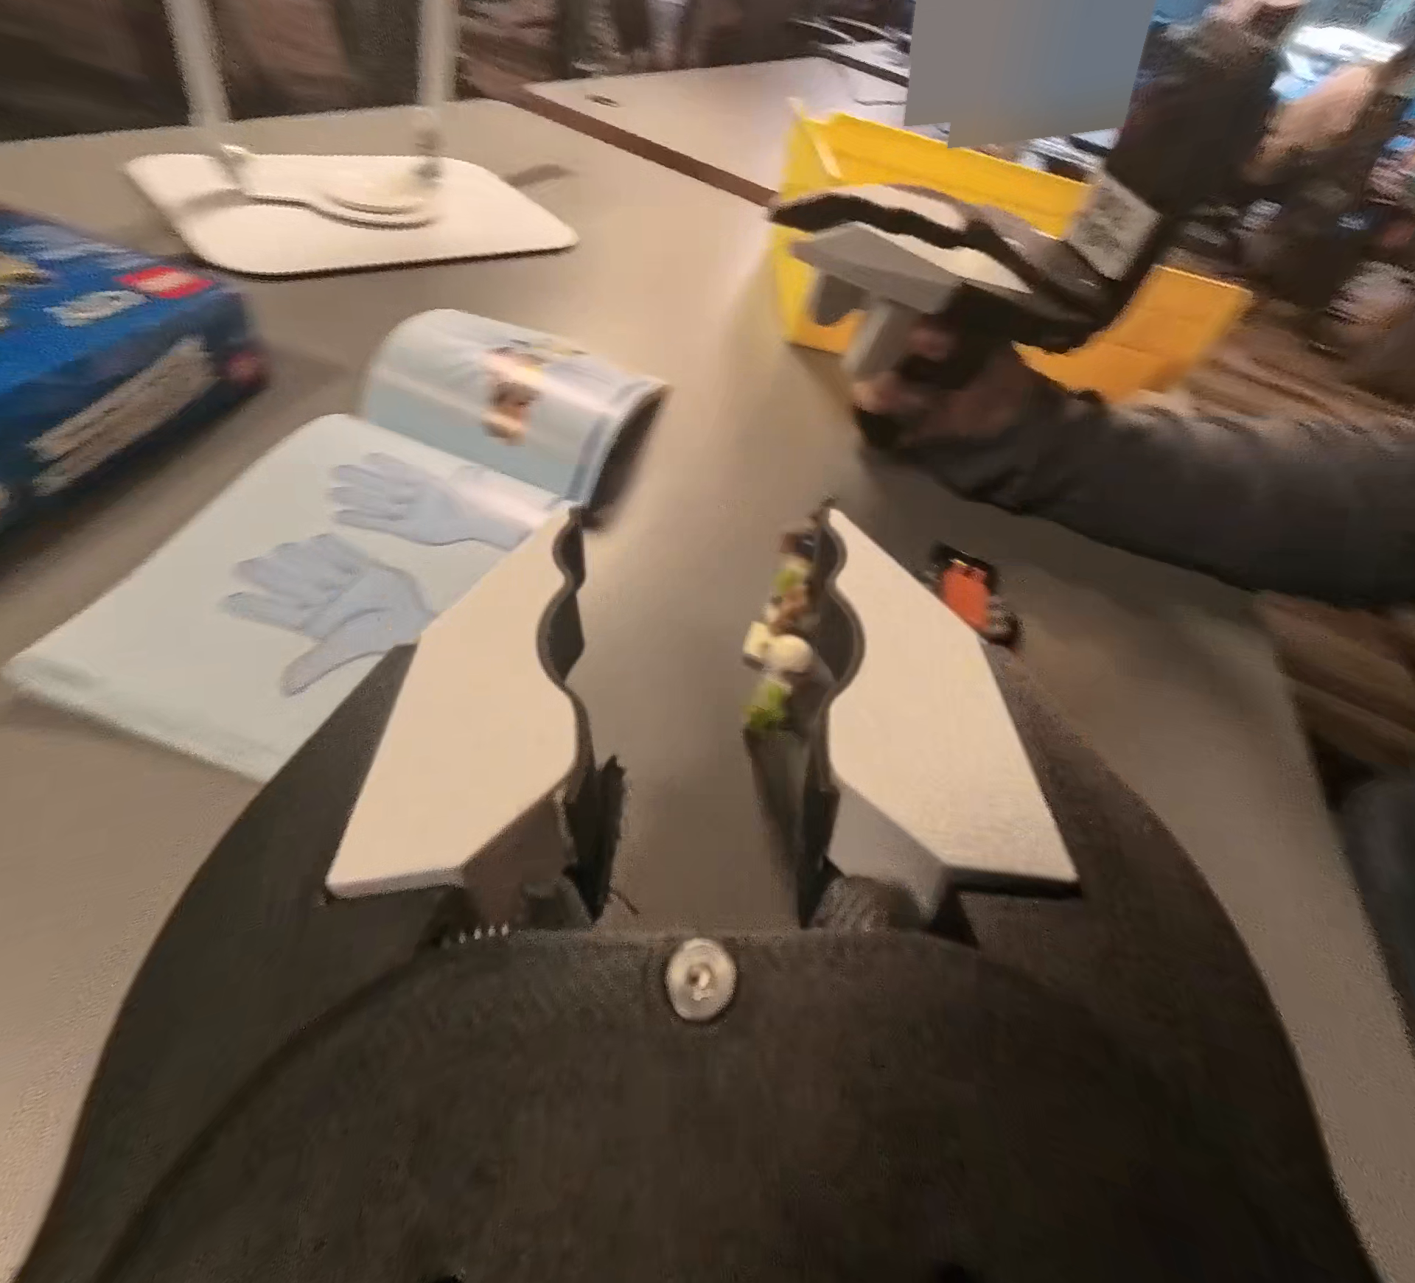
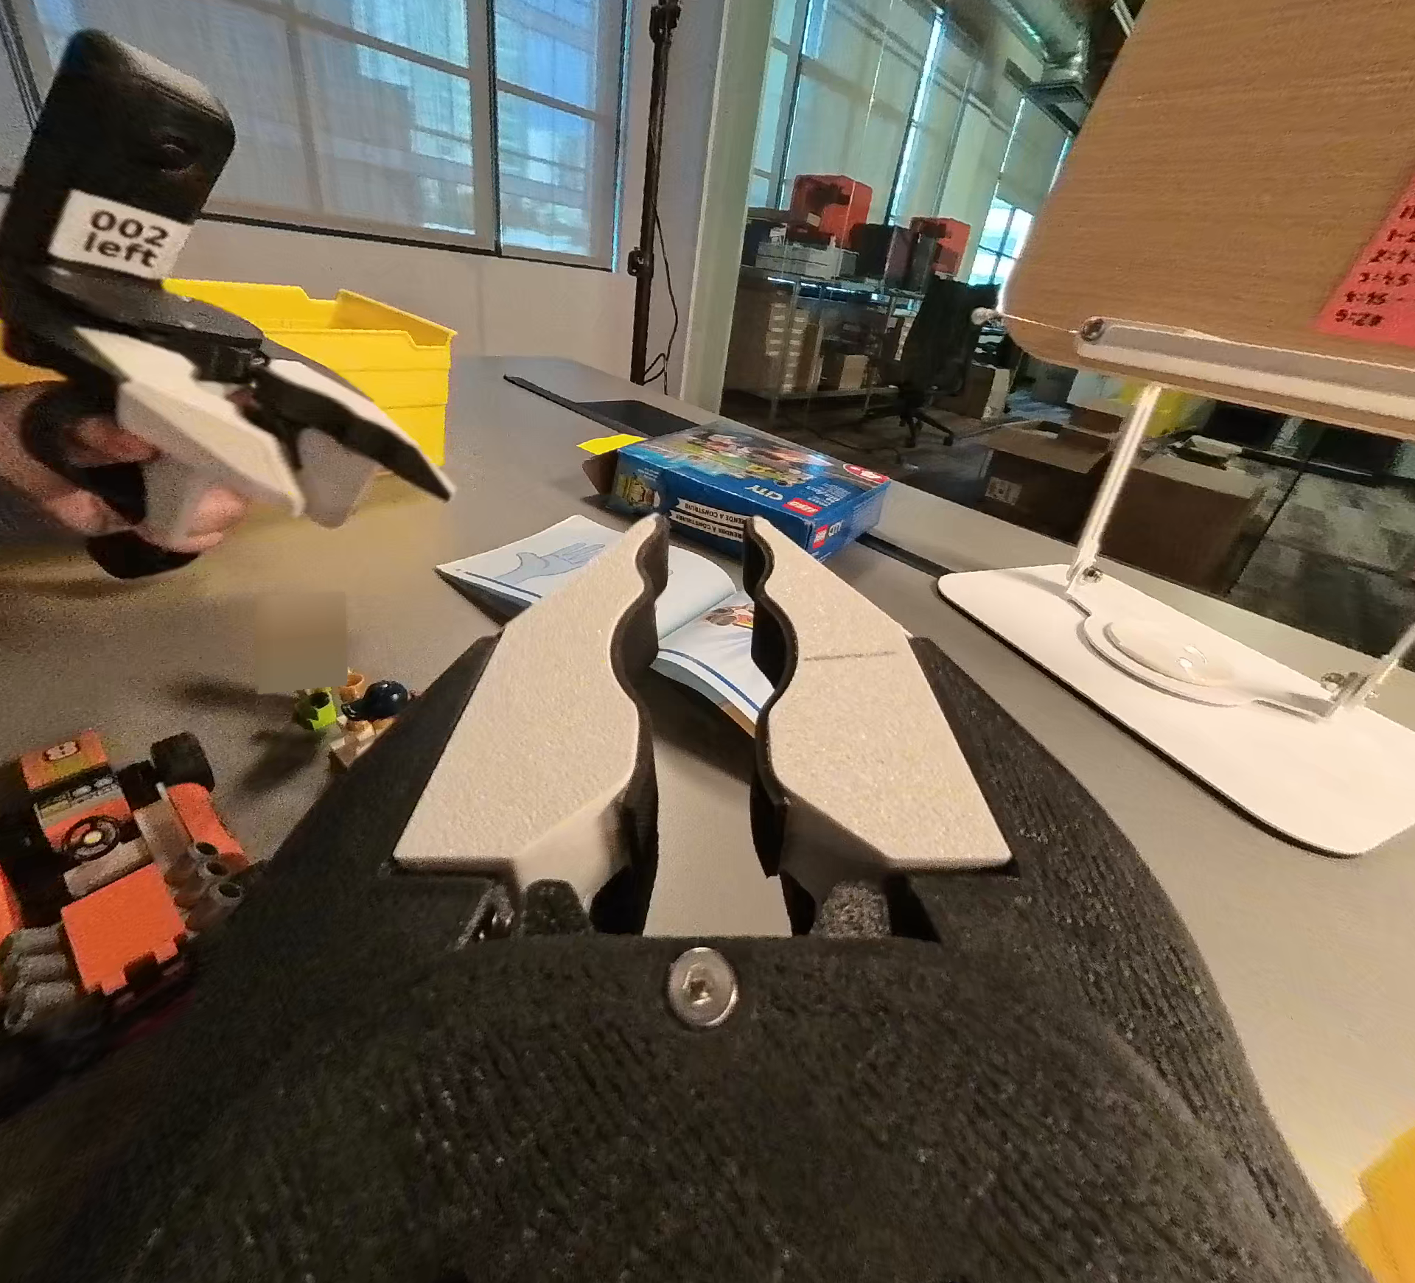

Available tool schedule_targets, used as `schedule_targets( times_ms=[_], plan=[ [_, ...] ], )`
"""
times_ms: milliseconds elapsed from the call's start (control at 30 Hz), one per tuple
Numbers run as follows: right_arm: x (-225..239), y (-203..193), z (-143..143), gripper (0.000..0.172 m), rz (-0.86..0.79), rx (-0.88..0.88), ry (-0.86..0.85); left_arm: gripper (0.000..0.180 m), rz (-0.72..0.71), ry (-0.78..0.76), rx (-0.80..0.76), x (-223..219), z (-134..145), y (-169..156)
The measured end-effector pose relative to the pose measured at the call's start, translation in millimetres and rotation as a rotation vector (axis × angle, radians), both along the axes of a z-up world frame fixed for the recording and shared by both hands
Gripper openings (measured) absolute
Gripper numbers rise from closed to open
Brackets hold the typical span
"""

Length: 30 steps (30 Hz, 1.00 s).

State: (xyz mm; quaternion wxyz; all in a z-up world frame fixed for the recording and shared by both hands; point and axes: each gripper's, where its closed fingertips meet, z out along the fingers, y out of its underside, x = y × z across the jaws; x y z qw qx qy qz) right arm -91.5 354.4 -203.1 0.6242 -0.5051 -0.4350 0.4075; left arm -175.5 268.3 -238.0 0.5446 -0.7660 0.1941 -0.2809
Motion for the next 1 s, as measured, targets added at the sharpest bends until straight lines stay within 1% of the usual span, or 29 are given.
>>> schedule_targets(
  times_ms=[67,200,367,433,500,633,700,800,900,1000],
  plan=[
    [0,0,0,0.017,0.002,-0.006,0.002,0.055,-0.125,0.030,-0.030,14,-6,-14],
    [-2,0,-4,0.017,0.004,-0.012,-0.015,0.045,-0.196,0.181,-0.109,24,-34,-24],
    [-3,-1,-5,0.016,0.002,-0.001,-0.025,0.043,-0.213,0.318,-0.141,33,-55,-26],
    [-4,-2,-5,0.016,0.002,0.004,-0.028,0.037,-0.216,0.384,-0.148,32,-63,-27],
    [-4,-2,-5,0.016,0.002,0.005,-0.029,0.029,-0.214,0.407,-0.149,30,-66,-27],
    [-4,-3,-5,0.016,0.008,0.004,-0.027,0.013,-0.214,0.398,-0.159,30,-68,-27],
    [-5,-4,-5,0.017,0.013,0.006,-0.030,0.013,-0.216,0.409,-0.165,30,-69,-27],
    [-5,-10,0,0.019,0.043,0.013,-0.018,0.013,-0.172,0.436,-0.142,24,-66,-21],
    [-4,-24,11,0.023,0.112,0.016,0.018,0.013,-0.107,0.403,-0.055,20,-48,-12],
    [-9,-44,11,0.030,0.204,0.053,-0.037,0.012,-0.043,0.372,0.102,23,-22,-4]
  ],
)
